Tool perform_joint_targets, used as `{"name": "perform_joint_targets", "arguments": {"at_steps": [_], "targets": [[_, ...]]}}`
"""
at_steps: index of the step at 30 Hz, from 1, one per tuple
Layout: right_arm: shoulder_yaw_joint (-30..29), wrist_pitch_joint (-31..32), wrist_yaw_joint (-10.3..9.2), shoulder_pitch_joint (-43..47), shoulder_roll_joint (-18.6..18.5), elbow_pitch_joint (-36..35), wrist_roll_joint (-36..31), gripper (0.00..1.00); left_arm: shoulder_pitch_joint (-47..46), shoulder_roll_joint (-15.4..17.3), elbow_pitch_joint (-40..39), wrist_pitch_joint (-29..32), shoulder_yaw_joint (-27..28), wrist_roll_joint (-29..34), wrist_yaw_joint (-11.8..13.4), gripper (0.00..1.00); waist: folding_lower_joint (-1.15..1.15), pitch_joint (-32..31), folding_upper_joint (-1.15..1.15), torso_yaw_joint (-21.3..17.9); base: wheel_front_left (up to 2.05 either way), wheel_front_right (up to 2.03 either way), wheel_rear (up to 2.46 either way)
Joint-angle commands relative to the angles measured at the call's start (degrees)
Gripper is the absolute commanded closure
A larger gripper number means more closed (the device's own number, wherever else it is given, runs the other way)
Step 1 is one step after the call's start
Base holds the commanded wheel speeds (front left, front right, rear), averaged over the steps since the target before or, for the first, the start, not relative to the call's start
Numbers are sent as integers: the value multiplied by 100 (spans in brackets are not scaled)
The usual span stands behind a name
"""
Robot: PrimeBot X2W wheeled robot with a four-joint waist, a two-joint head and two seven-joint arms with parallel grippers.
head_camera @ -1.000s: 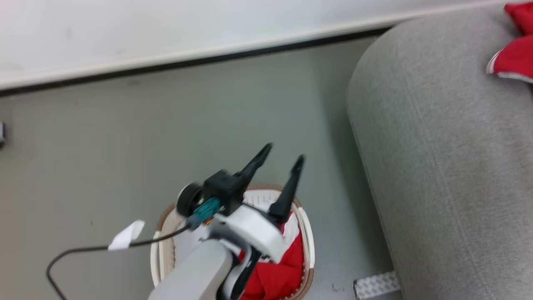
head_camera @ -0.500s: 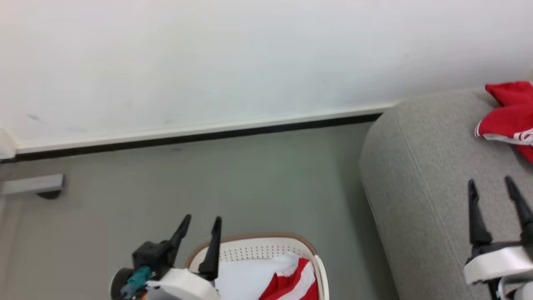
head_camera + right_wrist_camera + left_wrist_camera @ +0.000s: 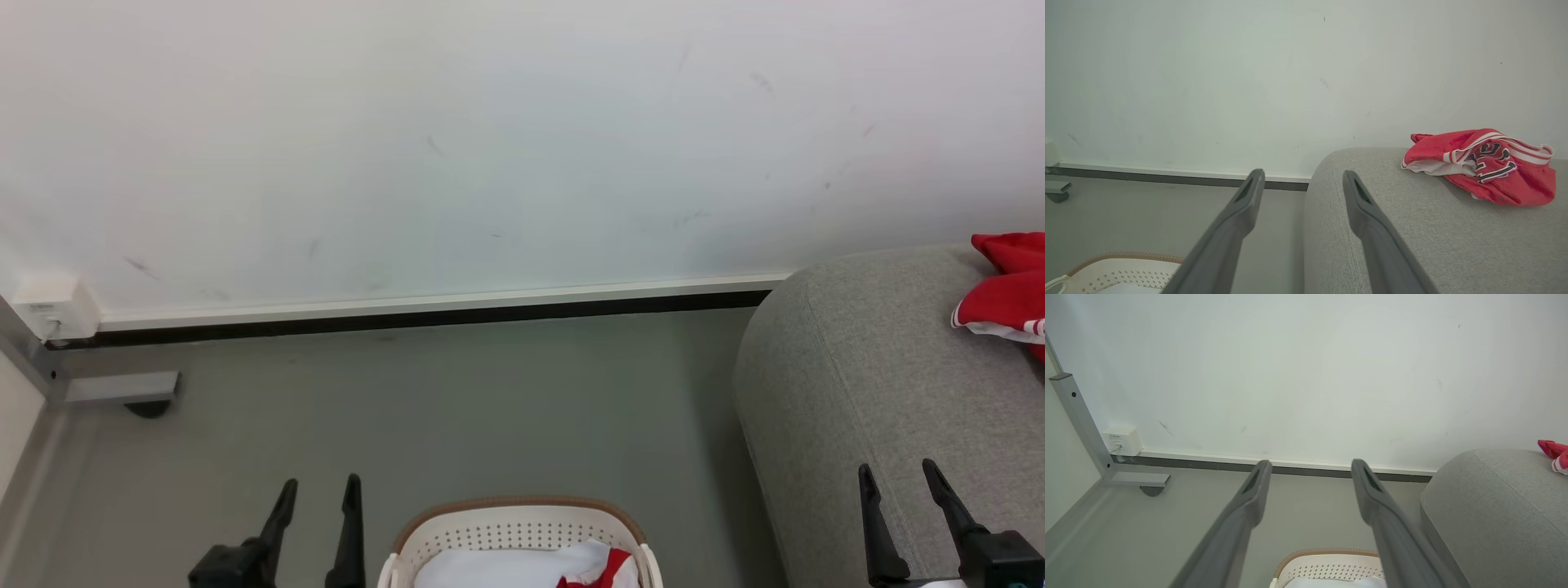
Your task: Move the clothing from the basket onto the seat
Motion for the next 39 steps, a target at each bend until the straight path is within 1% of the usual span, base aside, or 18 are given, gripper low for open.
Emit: {"name": "perform_joint_targets", "arguments": {"at_steps": [1, 2, 7, 12, 20, 33, 39], "targets": [[-36, 5, -14, 120, 29, 35, 34, 0, 89, -56, -10, -4, 115, 141, -87, 0, 1, -13, 0, 5, 0, 0, 0], [-36, 5, -14, 120, 29, 35, 34, 0, 89, -56, -10, -4, 115, 141, -87, 0, 1, -13, 0, 5, 0, 0, 0], [79, 5, -14, 248, 50, 125, -5, 0, 187, -220, -8, -4, 398, 398, -294, 0, 1, -38, 0, -25, 0, 0, 0], [169, 5, -14, 212, 49, 188, 131, 0, 246, -356, 49, -5, 618, 550, -464, 0, 1, -30, 0, -75, 0, 0, 0], [210, 5, -14, 205, 51, 196, 182, 0, 233, -516, 159, -5, 824, 764, -643, 0, 1, -32, 0, -88, 0, 0, 0], [257, 5, -14, 152, 52, 199, 221, 0, 186, -659, 215, -5, 996, 917, -825, 0, 1, -8, 0, -99, 0, 0, 0], [176, 4, -14, 25, 51, 68, 146, 0, 49, -677, 349, -4, 806, 998, -961, 0, 1, 80, 0, -265, 0, 0, 0]]}}
